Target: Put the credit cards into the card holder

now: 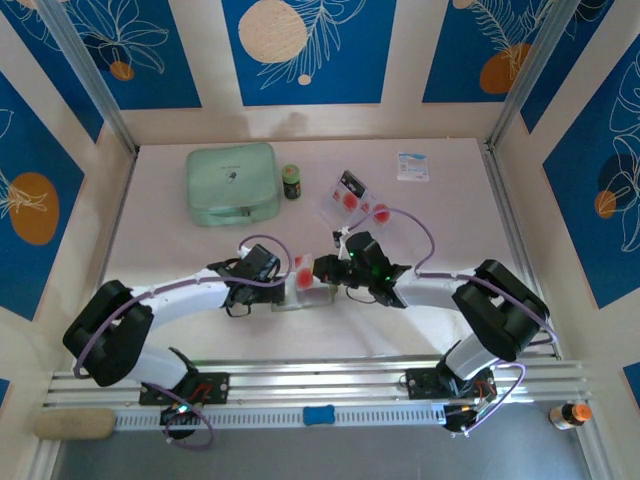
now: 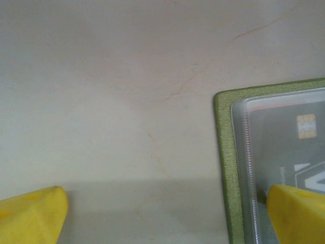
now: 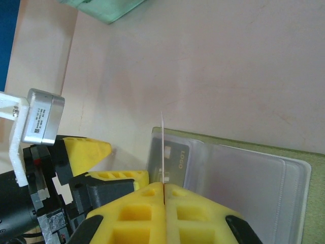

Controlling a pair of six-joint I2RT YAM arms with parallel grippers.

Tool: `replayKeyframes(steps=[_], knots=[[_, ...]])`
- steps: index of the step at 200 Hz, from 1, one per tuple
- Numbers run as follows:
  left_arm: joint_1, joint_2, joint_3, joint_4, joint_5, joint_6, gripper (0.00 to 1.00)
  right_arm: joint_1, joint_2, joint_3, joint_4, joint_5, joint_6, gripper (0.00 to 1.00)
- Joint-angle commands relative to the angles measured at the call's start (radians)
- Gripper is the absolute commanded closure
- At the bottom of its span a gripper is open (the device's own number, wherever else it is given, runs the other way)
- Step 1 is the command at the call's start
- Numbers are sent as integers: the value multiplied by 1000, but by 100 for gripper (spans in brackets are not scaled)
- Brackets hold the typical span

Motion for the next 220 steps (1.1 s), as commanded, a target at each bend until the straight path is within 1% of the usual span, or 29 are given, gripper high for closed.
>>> replayKeyframes(steps=[1, 77, 220], knots=[[9, 0, -21, -53, -31, -20, 0, 15, 29, -18, 70, 24, 15, 100], [9, 1, -28, -54, -28, -25, 0, 26, 80, -50, 141, 61, 50, 100], [9, -2, -39, -53, -25, -30, 0, 24, 121, -90, 245, 39, 126, 100]])
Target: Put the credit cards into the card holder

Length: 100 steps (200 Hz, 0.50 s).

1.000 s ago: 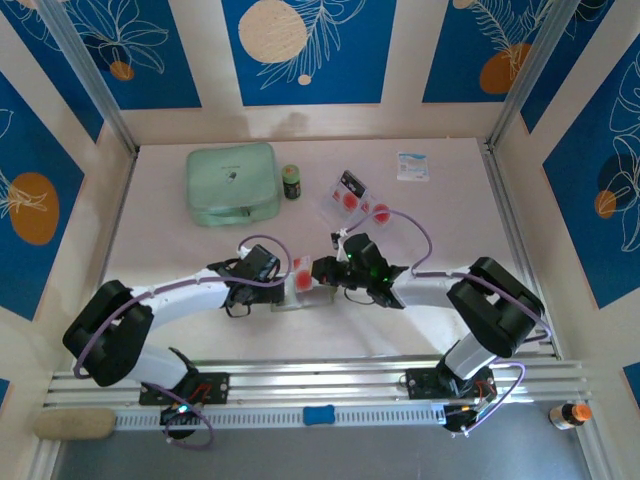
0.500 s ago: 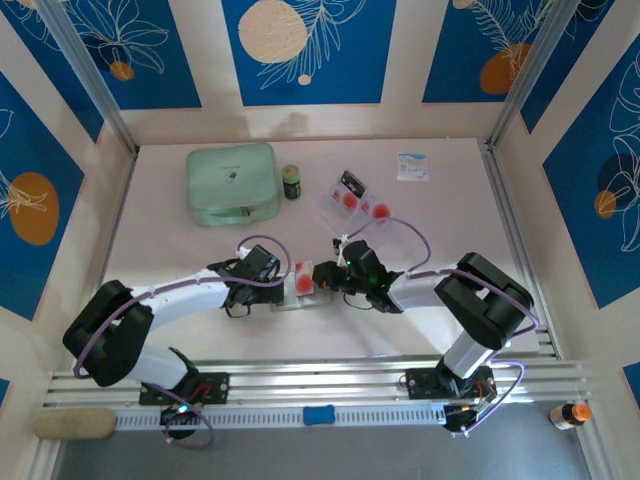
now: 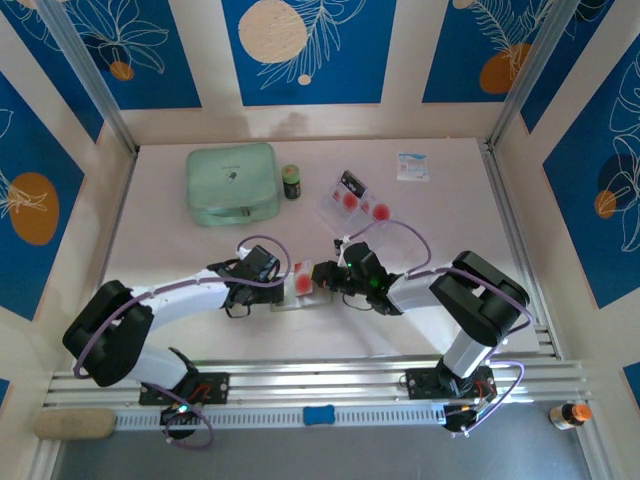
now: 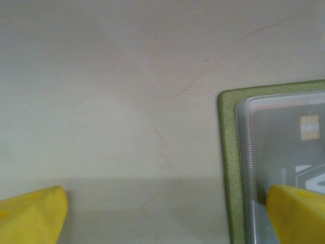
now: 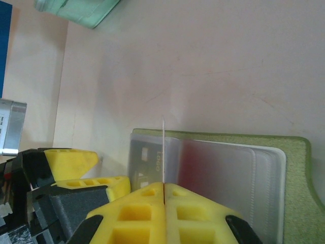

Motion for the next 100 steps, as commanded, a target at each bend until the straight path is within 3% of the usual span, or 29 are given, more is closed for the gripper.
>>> replayKeyframes(steps=[1, 100], knots=[[9, -2, -31, -52, -18, -7, 0, 4, 11, -15, 30, -3, 18, 100], [9, -6, -34, -52, -19, -10, 0, 4, 53, -25, 100, -26, 61, 100]])
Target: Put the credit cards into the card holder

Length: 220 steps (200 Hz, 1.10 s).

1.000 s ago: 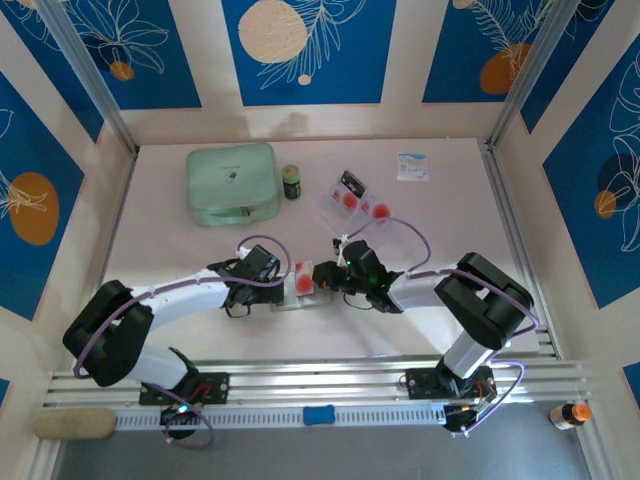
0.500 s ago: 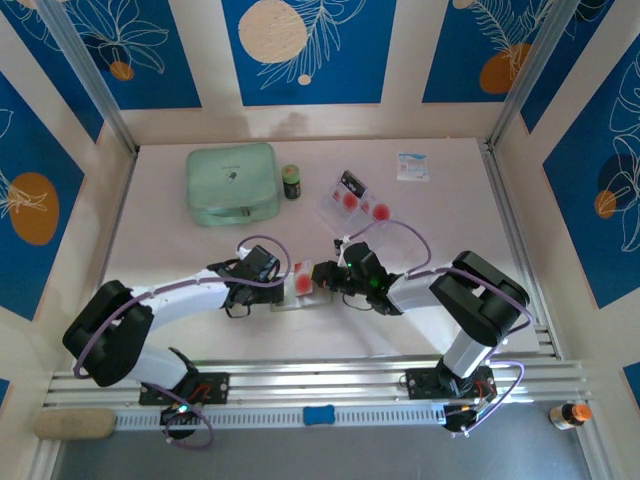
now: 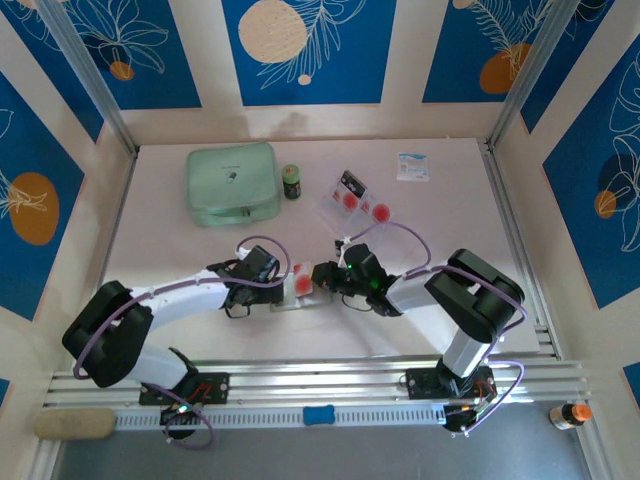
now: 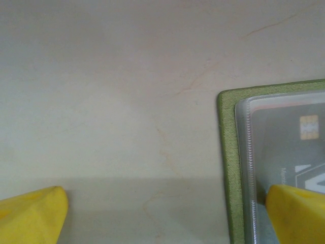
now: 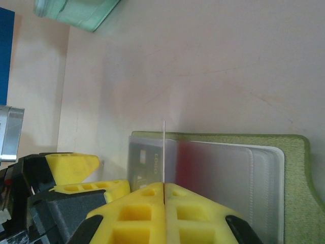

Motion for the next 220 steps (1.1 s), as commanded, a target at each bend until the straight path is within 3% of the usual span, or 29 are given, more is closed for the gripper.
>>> replayKeyframes(steps=[1, 220], knots=[[9, -2, -31, -52, -19, -7, 0, 4, 19, -19, 47, -24, 23, 100], [9, -7, -23, -57, -19, -4, 0, 20, 55, -98, 123, 2, 58, 100]])
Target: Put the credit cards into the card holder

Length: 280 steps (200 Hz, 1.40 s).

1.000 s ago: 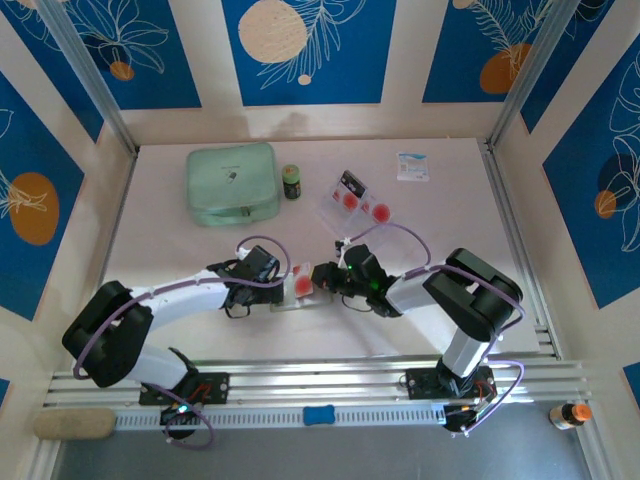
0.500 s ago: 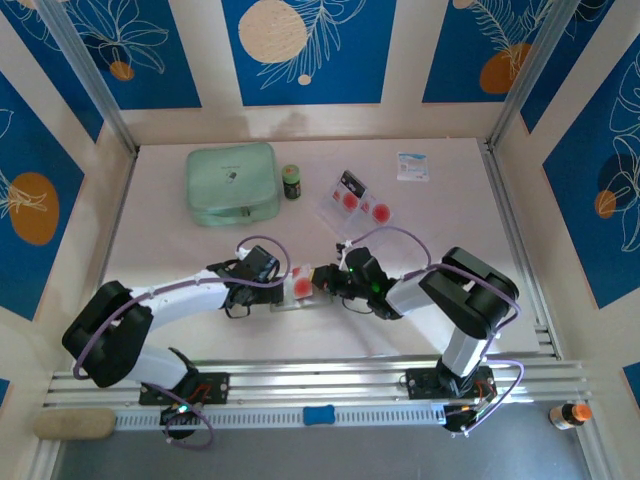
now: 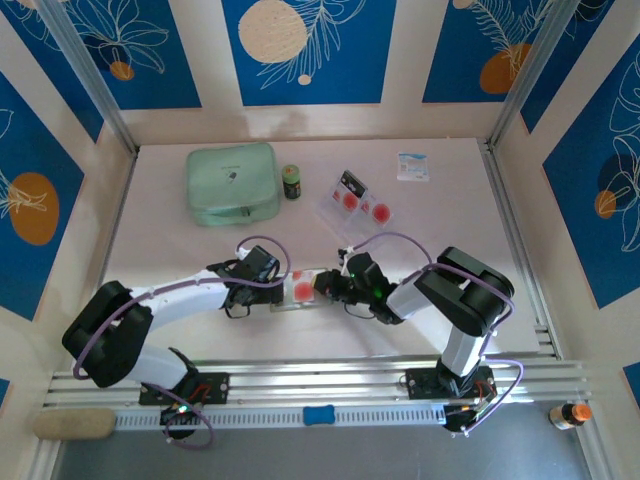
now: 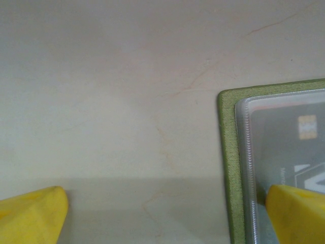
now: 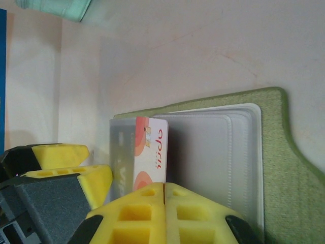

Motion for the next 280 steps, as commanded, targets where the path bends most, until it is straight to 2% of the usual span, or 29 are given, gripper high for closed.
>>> replayKeyframes(steps=[1, 128, 280], knots=[[9, -6, -24, -57, -20, -4, 0, 12, -4, -22, -4, 19, -4, 100], [9, -13, -28, -56, -22, -6, 0, 32, -47, -31, -68, 21, -28, 100], [9, -19, -34, -37, -12, -13, 0, 33, 25, 124, -225, -92, -82, 100]])
